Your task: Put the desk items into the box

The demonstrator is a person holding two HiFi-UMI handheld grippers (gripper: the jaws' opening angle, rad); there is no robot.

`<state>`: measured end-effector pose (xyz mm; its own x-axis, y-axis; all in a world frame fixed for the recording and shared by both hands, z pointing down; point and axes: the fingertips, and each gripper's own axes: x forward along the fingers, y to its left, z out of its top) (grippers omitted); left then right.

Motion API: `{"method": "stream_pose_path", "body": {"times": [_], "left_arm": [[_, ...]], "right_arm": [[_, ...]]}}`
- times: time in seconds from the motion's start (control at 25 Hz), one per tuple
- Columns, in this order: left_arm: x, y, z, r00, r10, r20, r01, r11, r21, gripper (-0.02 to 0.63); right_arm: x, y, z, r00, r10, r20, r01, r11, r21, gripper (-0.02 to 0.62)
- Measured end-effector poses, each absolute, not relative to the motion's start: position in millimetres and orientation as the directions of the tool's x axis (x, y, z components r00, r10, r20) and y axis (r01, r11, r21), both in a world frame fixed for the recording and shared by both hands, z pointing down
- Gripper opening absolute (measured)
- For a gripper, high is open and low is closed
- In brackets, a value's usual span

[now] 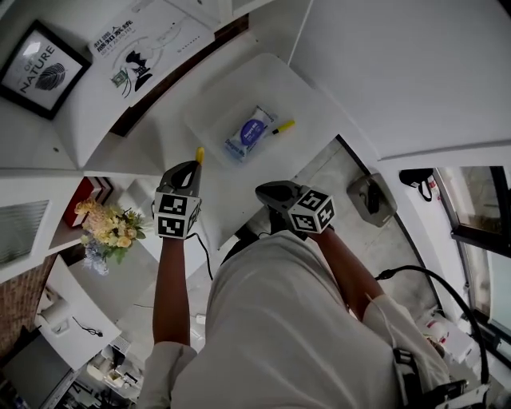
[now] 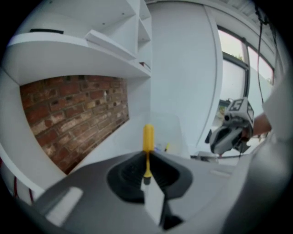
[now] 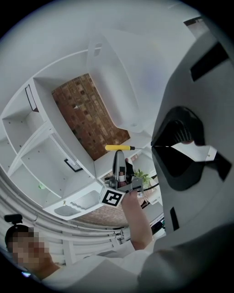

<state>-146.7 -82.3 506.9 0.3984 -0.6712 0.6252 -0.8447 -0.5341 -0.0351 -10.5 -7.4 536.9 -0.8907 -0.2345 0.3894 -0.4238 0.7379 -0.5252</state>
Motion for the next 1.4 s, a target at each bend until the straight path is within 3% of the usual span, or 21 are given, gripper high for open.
{"method": "stream_pose_path", "body": {"times": [0.76, 1.2, 1.4], "left_arm": [[-70.6, -162.3, 460.4, 0.445, -0.691, 0.569, -0.825, -0.564, -0.041, 0.02], [-17.9, -202.8, 529.2, 0.462, -0.507, 0.728, -0.723, -0.691, -0.021, 0.02], [6.5, -208.8, 575.2, 0.458, -0.362, 0.812, -0.668, -0.743, 0.046, 0.02]], "right_arm": [[22.3, -57.4, 531.5, -0.918, -0.187, 0.351, -0.36, 0.765, -0.534, 0.0], [46.2, -89.6, 542.0, -0.923, -0.17, 0.346, -0.345, 0.767, -0.541, 0.0], [53.6, -96.6, 553.0, -0.921, -0.147, 0.362, -0.339, 0.759, -0.555, 0.0]]}}
